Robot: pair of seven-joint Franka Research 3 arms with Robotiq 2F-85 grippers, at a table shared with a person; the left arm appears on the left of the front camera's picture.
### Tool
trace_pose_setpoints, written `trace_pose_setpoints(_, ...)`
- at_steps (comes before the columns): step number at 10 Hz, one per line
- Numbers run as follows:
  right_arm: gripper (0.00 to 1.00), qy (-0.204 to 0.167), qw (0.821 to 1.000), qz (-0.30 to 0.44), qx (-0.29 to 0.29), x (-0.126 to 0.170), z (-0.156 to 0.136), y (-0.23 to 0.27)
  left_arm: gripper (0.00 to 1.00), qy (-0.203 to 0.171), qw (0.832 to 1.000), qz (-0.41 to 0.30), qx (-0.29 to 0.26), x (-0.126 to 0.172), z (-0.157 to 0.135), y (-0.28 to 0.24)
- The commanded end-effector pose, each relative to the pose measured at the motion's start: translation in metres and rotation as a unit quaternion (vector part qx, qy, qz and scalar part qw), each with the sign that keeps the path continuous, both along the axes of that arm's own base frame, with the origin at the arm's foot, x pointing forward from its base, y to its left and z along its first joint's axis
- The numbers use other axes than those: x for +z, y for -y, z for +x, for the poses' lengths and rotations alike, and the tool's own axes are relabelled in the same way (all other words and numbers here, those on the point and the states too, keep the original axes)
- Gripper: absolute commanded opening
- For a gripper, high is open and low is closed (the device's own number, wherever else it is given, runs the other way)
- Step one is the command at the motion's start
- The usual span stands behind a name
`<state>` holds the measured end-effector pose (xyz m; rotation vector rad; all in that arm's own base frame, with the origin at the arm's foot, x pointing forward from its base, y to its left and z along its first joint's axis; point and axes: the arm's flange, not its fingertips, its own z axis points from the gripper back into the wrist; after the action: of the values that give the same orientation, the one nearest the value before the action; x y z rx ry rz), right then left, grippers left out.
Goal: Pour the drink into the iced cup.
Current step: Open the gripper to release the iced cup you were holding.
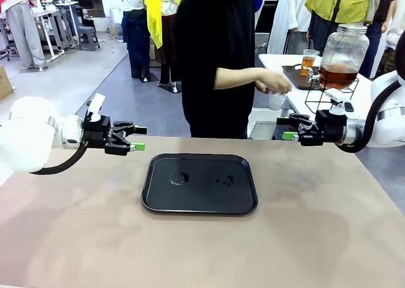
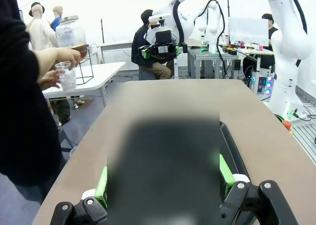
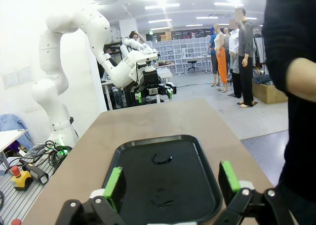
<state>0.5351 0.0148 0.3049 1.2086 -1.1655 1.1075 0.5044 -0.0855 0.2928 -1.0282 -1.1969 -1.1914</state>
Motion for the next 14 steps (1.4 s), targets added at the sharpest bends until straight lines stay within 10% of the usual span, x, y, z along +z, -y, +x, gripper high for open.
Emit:
trace_pose_setpoints(1,1.00,0.003,1.000,0.000,0.001,0.0034,0.0011,-0.0003,1.00,-0.004,1.000,0.002,0.003,0.0026,0.0020,0.0009)
trace_pose_setpoints(14,1.00,0.003,1.000,0.000,0.001,0.0034,0.0011,-0.0003,1.00,-0.004,1.000,0.002,0.003,0.0026,0.0020,0.0009)
